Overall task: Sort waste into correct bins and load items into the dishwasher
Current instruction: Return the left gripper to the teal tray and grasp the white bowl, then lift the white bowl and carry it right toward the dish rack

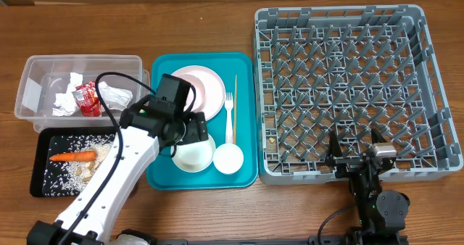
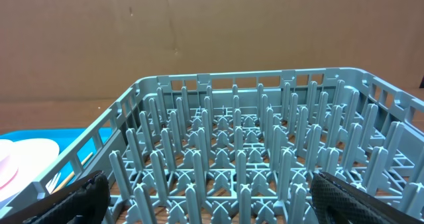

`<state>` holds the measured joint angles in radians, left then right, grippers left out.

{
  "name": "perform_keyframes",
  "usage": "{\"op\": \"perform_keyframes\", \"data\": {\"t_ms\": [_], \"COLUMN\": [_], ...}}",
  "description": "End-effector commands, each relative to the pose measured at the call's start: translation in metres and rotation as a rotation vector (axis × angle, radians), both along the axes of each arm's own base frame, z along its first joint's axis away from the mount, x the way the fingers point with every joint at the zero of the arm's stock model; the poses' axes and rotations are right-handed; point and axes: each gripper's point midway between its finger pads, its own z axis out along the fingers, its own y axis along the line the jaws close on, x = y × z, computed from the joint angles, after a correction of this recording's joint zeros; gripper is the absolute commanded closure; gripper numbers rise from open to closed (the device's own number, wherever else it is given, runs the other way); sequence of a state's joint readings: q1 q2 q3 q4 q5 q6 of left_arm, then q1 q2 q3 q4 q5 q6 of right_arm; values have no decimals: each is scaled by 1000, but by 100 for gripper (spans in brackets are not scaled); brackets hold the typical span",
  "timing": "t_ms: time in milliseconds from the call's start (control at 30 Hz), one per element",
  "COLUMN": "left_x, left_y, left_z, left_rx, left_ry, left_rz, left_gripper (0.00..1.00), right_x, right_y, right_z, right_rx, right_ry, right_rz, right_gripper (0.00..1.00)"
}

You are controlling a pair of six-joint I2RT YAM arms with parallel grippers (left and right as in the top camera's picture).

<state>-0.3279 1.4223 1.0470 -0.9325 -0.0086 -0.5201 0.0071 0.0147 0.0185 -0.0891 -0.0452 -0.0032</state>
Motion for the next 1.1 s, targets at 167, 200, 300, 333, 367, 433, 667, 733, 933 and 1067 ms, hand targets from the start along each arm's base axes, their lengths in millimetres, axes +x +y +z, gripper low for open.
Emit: {"op": "perform_keyframes", "data": {"t_ms": [167,200,300,333,367,433,667,733,933,1067], "left_x": [-6,-6,-5,-6,-8,-12,-16,-16,-20,-26], "left_y": [-7,-6,-4,-5,-6,-2,29,29,30,34], "left_z": [1,1,1,1,0,-1,-3,-4,-21,-34], "left_rx": [-10,-6,6,3,-6,13,183,182,185,198], "left_ry": [26,25,23,26,34,52,61,60,69,83], "left_rz": [-78,-85,-82,-83,-86,-83,-47,-48,-49,-47], "left_gripper": [32,37,39,41,49,59,54,54,53,51], "right_x": [0,0,0,0,0,0,0,0,0,0], "right_y": [-1,-1,-1,-1,-1,-1,-1,-1,-1,-1], "right_z": [-1,-1,-1,-1,-1,-1,-1,-1,-1,-1], "right_rx": [3,3,3,4,3,3,4,3,4,4], "right_ry": [-9,-9,-9,-9,-9,-9,-9,-9,-9,-9], "right_rz": [-2,-3,-3,-2,-2,-2,-2,-2,-2,-2], "right_gripper": [0,0,0,0,0,0,0,0,0,0]}}
